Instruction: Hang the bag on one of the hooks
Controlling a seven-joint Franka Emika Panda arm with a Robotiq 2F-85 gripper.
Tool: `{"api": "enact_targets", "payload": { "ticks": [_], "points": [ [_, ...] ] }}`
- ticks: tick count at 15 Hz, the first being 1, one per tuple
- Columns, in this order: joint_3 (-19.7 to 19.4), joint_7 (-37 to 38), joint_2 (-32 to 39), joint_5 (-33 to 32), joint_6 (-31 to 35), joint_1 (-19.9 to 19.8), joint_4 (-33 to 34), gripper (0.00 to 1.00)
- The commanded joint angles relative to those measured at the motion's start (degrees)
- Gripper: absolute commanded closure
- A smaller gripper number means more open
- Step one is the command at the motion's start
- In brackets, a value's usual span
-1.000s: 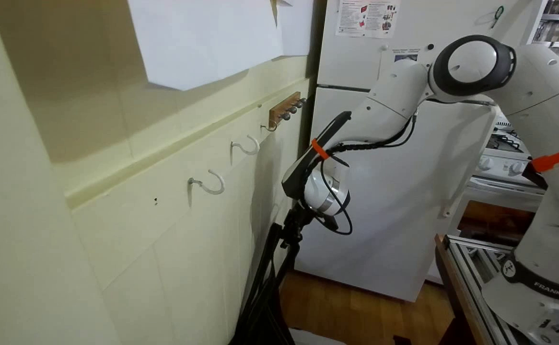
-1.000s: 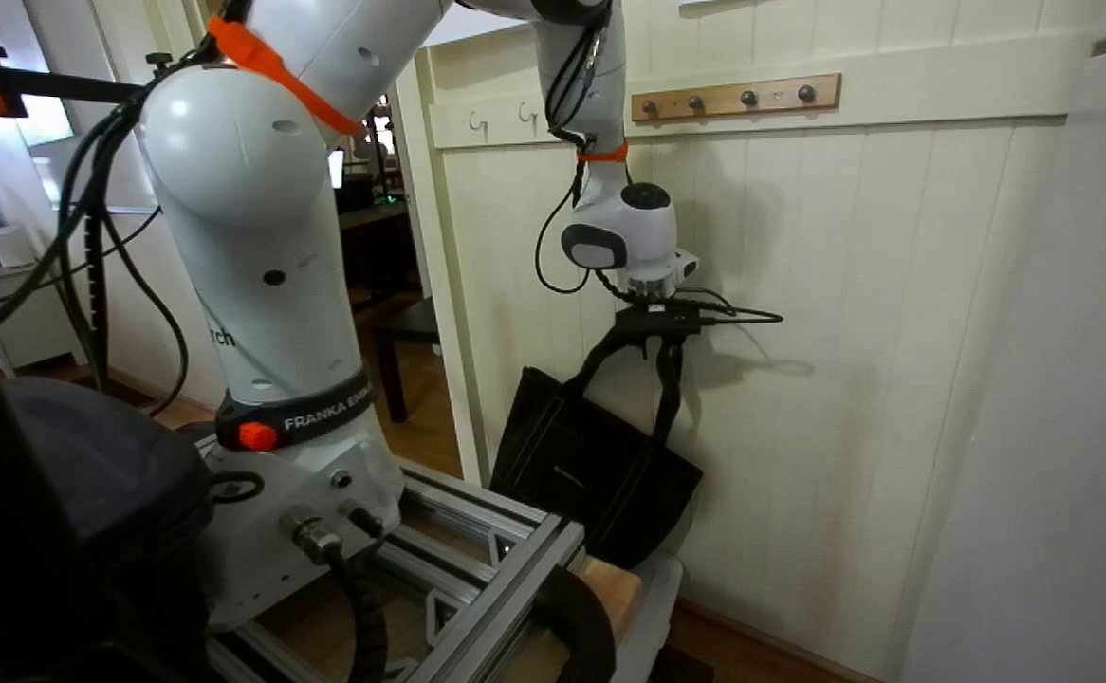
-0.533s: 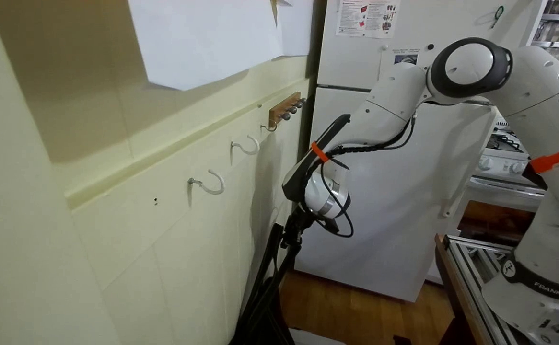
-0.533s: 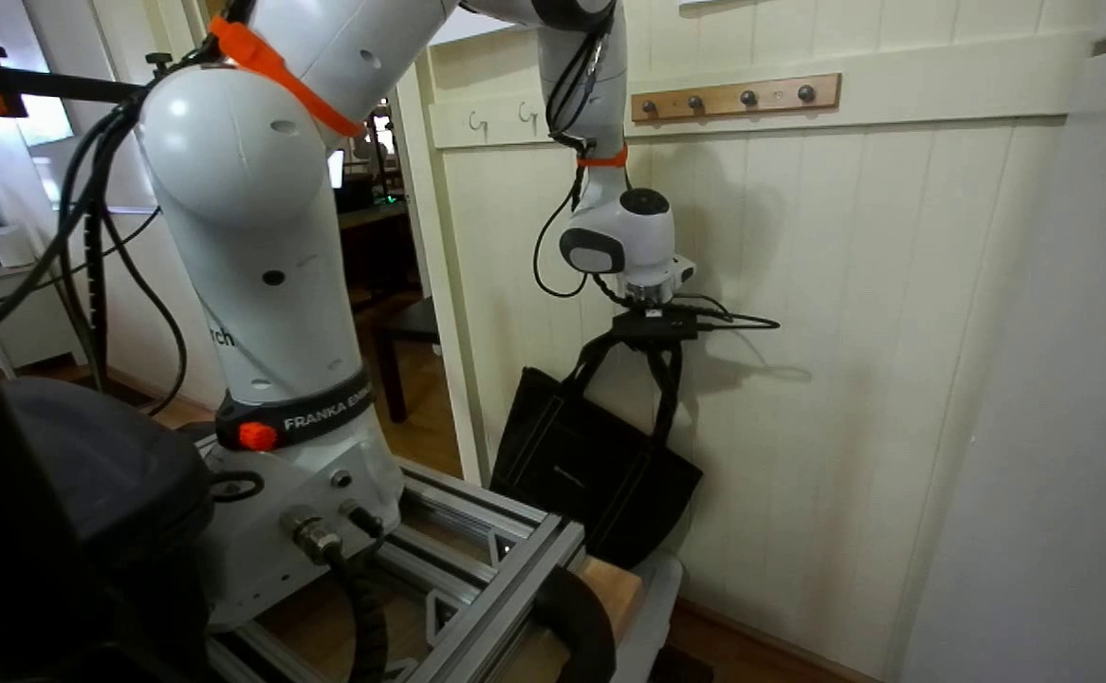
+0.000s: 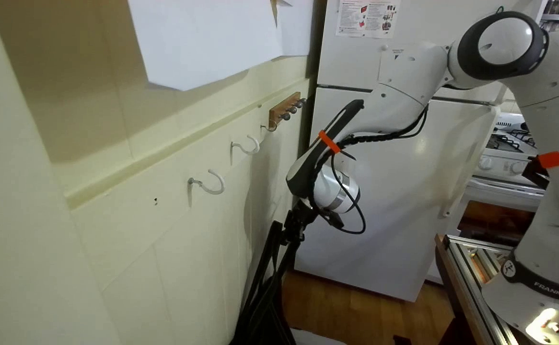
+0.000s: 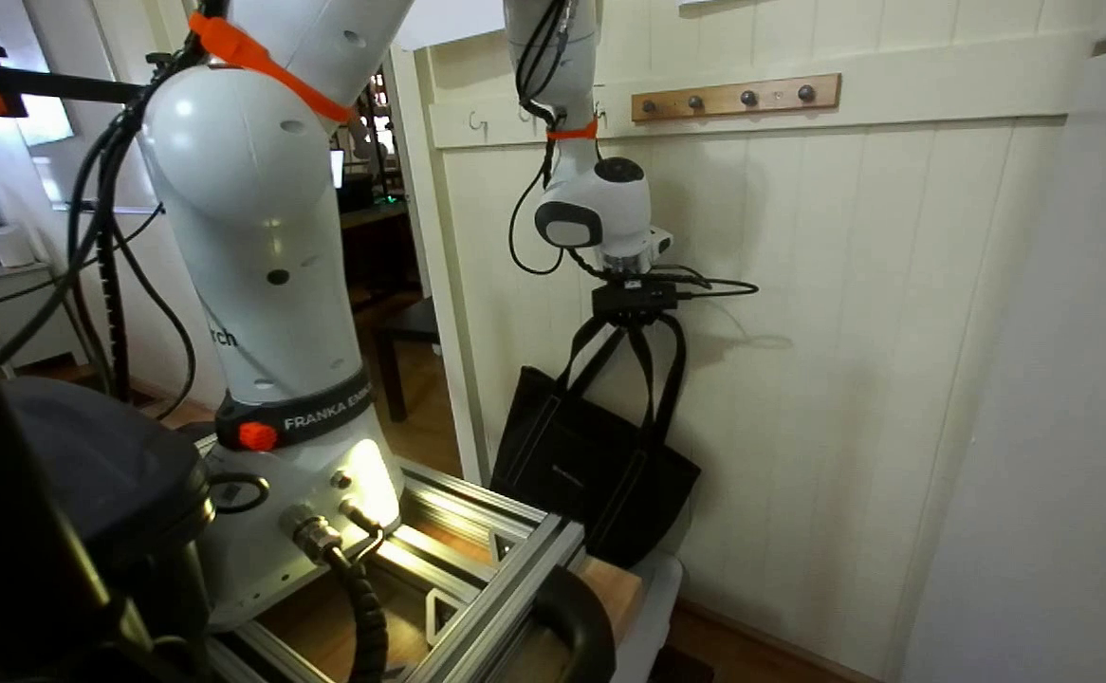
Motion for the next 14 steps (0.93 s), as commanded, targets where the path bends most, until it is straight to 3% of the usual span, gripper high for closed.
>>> {"api": "enact_targets", "payload": {
  "ticks": [1, 7, 14],
  "points": [
    [-0.25, 2.72, -7.94, 1.36, -0.49, 2.01, -6.75, 0.99],
    [-0.82, 6.90, -16.34, 0.87, -1.00, 4.72, -13.29, 0.99],
    [-4.25, 11.21, -23.11, -1.57, -1.08, 10.07, -18.62, 0.99]
  ]
}}
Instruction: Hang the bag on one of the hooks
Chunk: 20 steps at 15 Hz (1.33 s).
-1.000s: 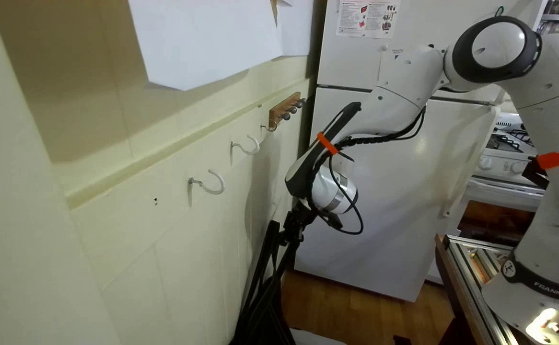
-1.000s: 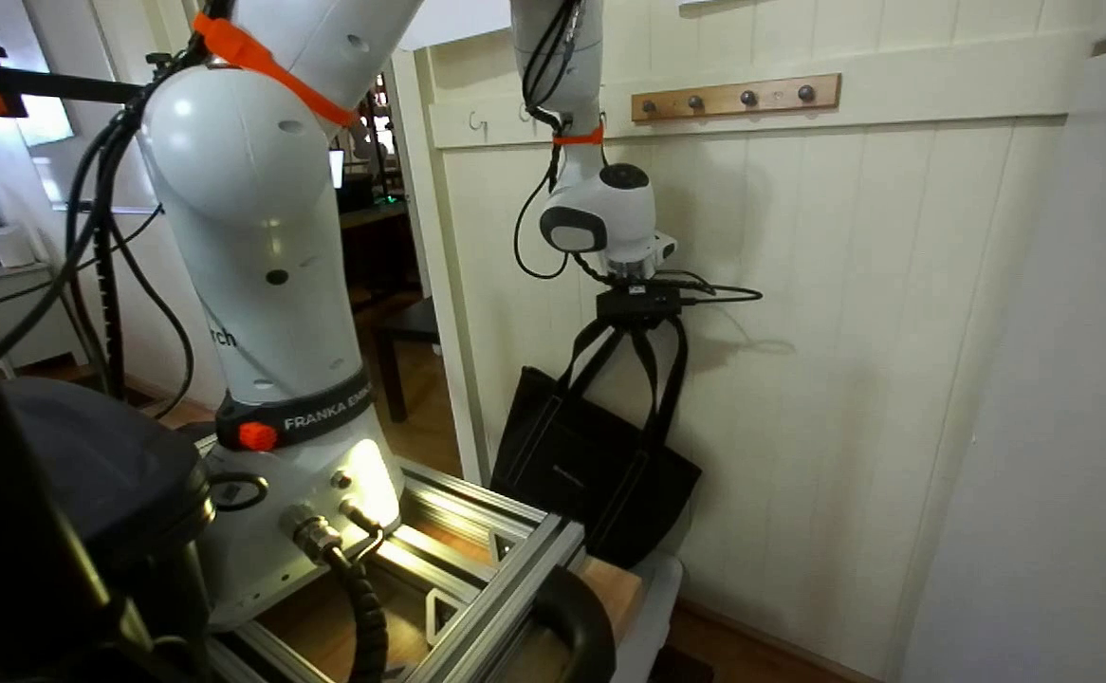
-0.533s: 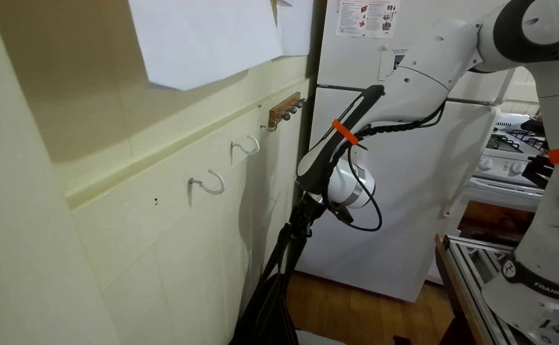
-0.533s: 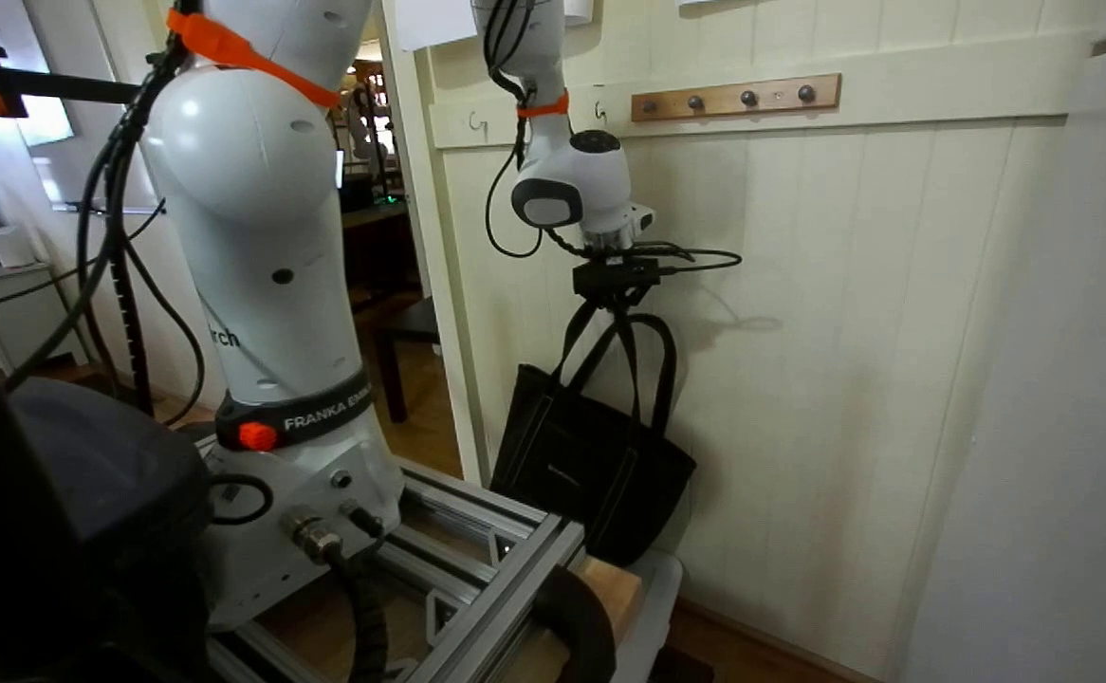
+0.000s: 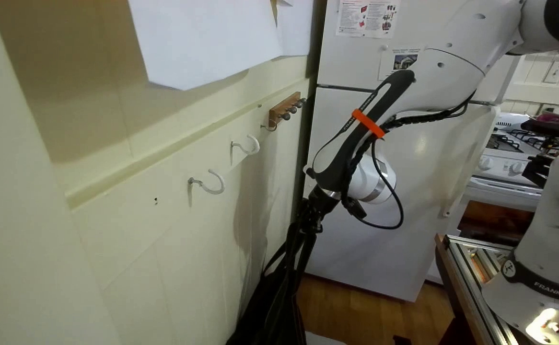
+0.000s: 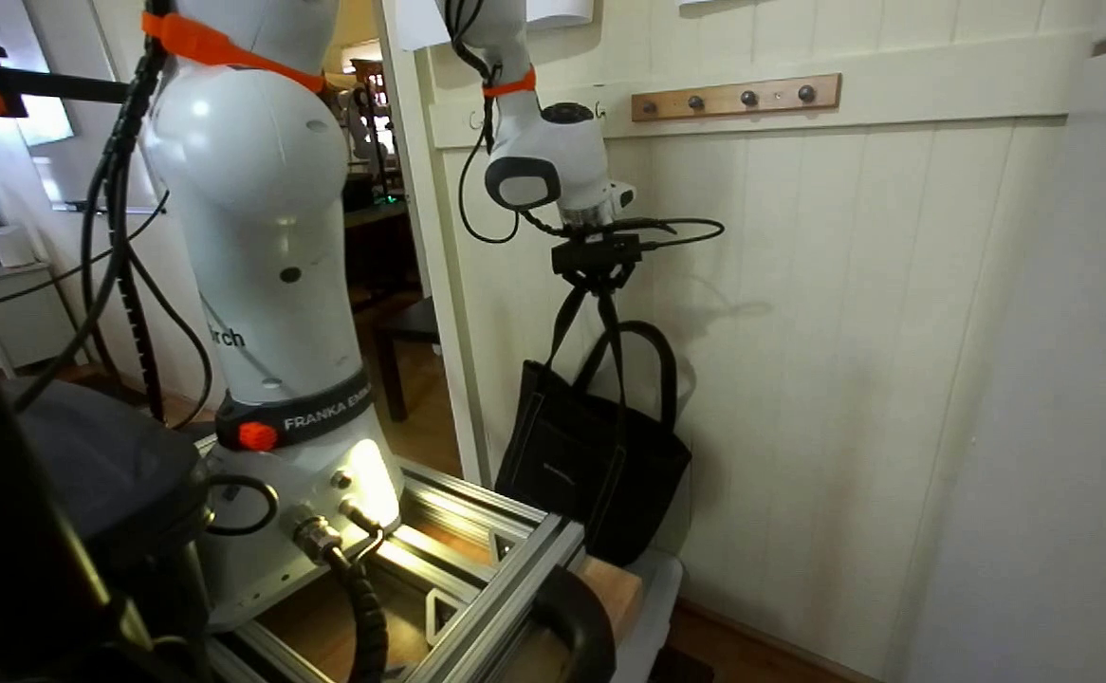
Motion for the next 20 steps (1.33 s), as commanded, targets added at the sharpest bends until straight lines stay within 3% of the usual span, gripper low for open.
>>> {"api": "enact_targets", "payload": {
  "ticks": [1, 11, 16, 20],
  "points": [
    [-3.28, 3.41, -6.31, -1.84, -1.09, 4.14, -4.72, 0.99],
    [-14.74, 8.86, -14.50, -13.55, -0.83, 14.98, -7.84, 0.99],
    [-19.07, 11.21, -17.69, -19.64, -0.76, 17.84, -7.61, 0.99],
    [-20.30, 13.04, -20.73, -23.55, -0.40, 18.57, -7.90, 0.99]
  ]
}}
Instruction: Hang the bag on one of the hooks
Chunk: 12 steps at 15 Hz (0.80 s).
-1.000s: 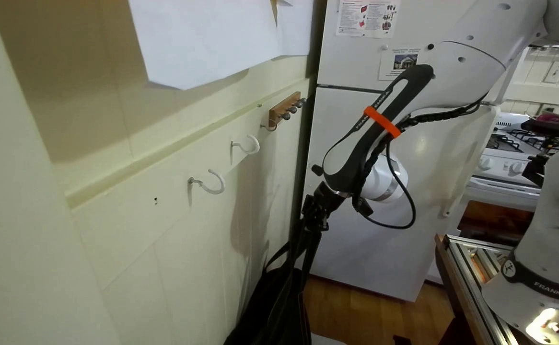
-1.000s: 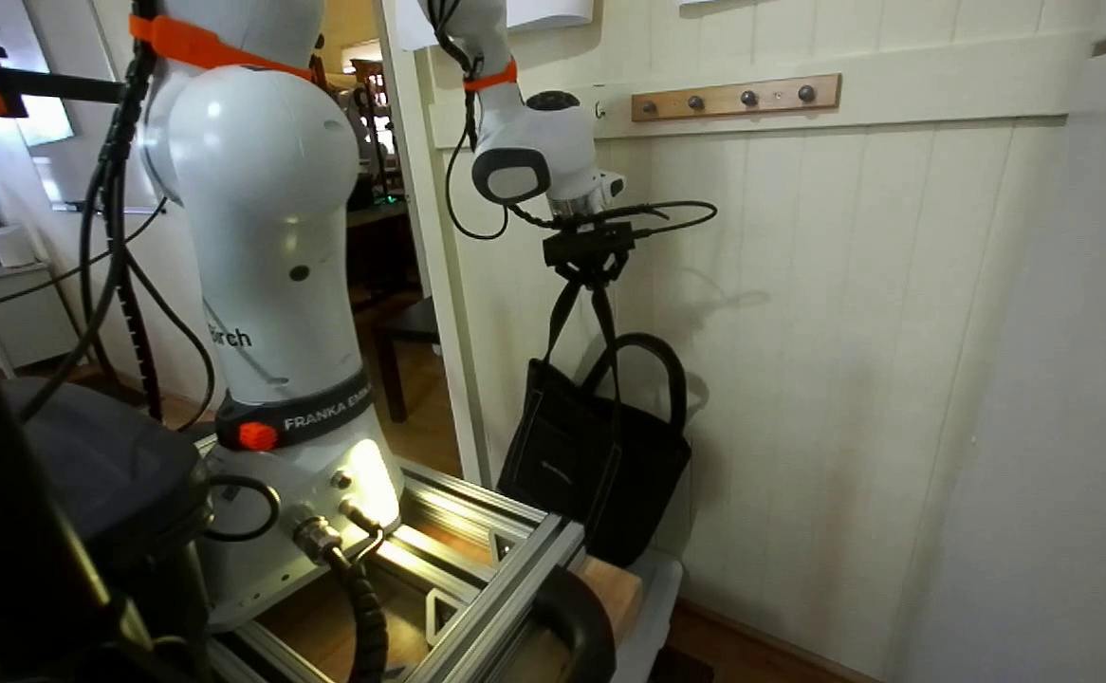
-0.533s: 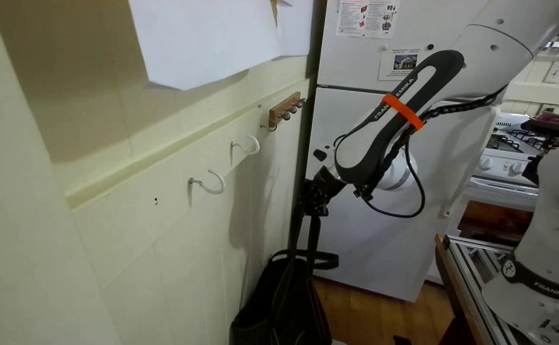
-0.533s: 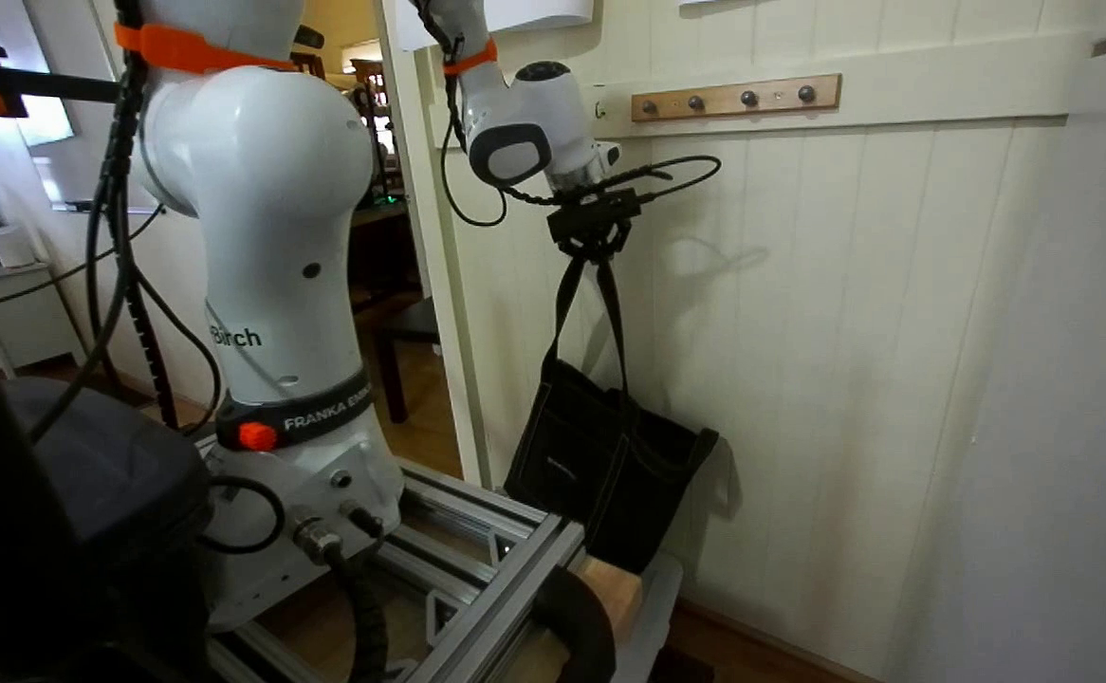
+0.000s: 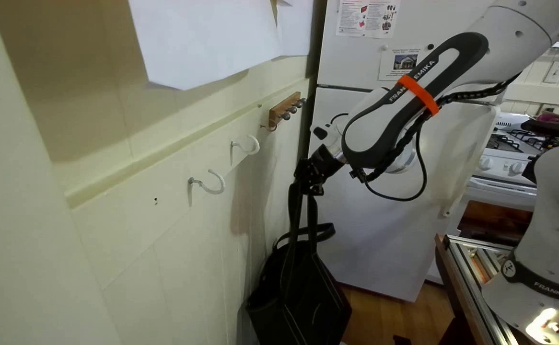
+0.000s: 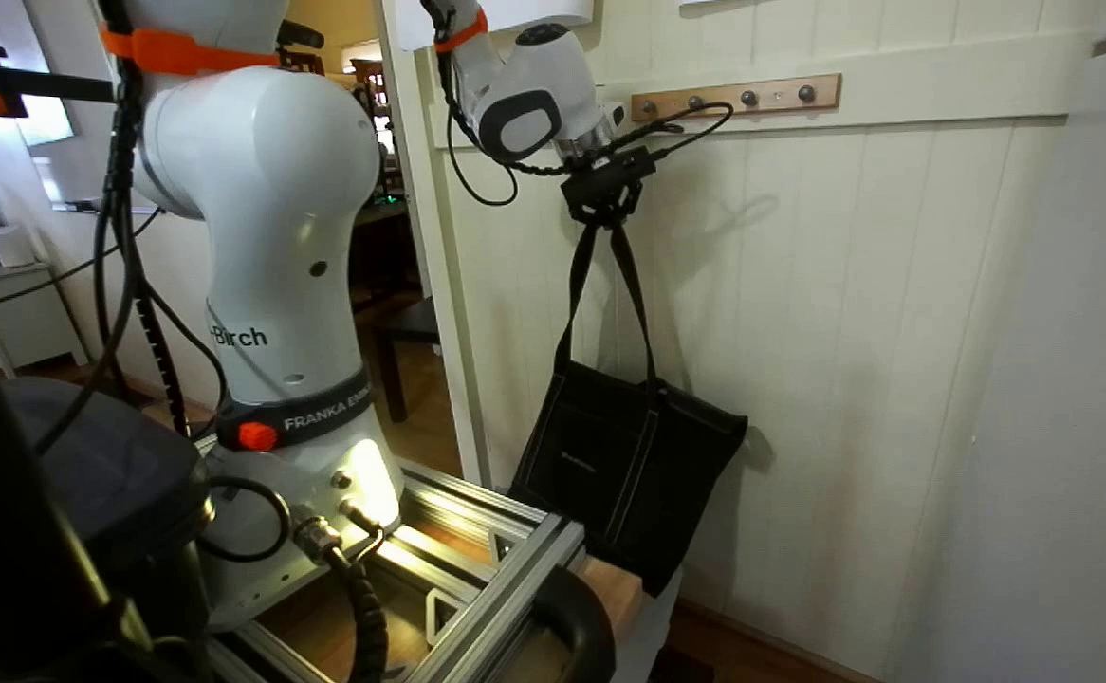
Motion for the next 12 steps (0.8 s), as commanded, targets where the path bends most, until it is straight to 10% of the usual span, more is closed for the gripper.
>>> {"api": "enact_targets", "payload": {
  "ticks": [1, 12],
  "points": [
    [-1.45, 3.19, -5.55, -4.39, -0.35, 1.21, -1.76, 0.99],
    [5.16, 8.23, -15.31, -10.92, 0.55, -6.46, -3.78, 0.99]
  ]
}}
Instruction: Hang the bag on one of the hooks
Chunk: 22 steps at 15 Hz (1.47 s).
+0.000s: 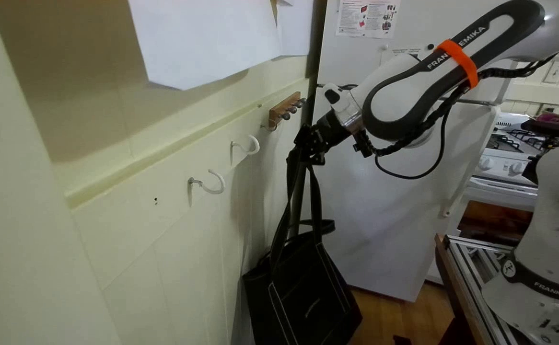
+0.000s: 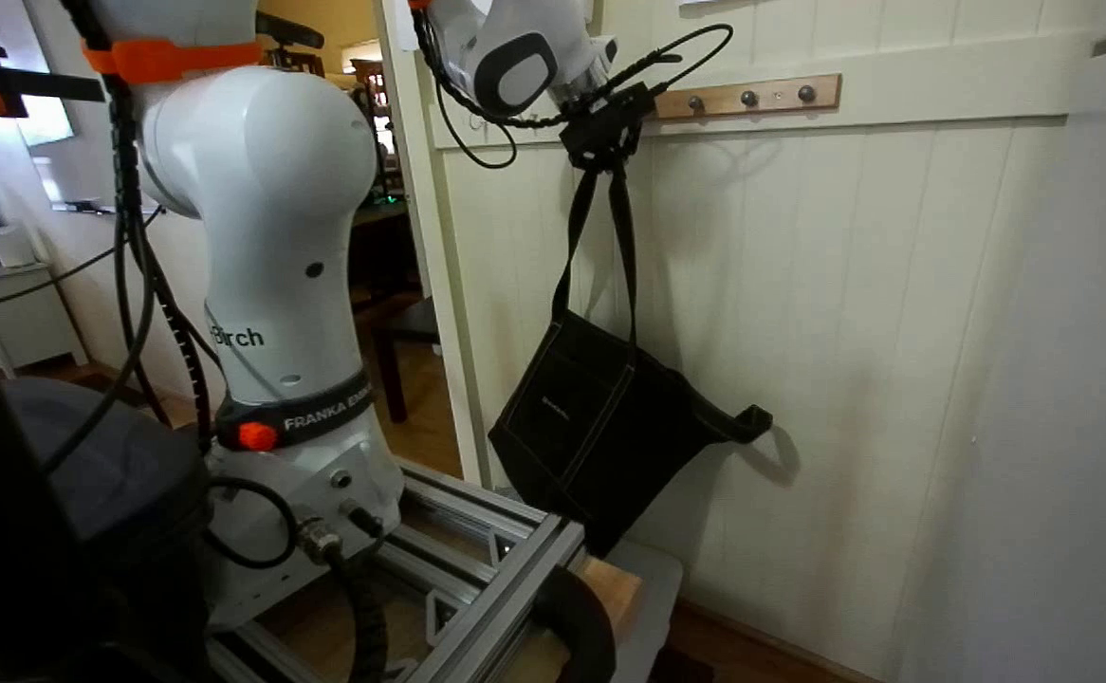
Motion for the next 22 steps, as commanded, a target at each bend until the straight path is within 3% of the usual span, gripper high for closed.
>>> {"api": "enact_targets", "payload": {
  "ticks": [1, 2, 3, 9, 12, 17, 22],
  "points": [
    [-1.04, 9.91, -6.30, -11.72, 0.95, -0.70, -3.16, 0.99],
    [-1.09, 12.02, -7.09, -14.99, 1.27, -1.40, -3.36, 0.99],
    [5.39, 9.08, -8.11, -11.32, 0.21, -7.67, -2.69, 0.99],
    [16.92, 12.88, -15.02, -12.66, -2.05, -20.08, -2.93, 0.99],
    [18.45, 12.15, -15.17, -11.87, -1.74, -20.80, -1.35, 0.99],
    [15.58, 10.04, -11.18, -11.59, -0.44, -17.38, 0.90, 0.99],
    [16.18, 10.71, -10.54, -11.57, -0.23, -18.12, -0.83, 0.95]
  ]
}}
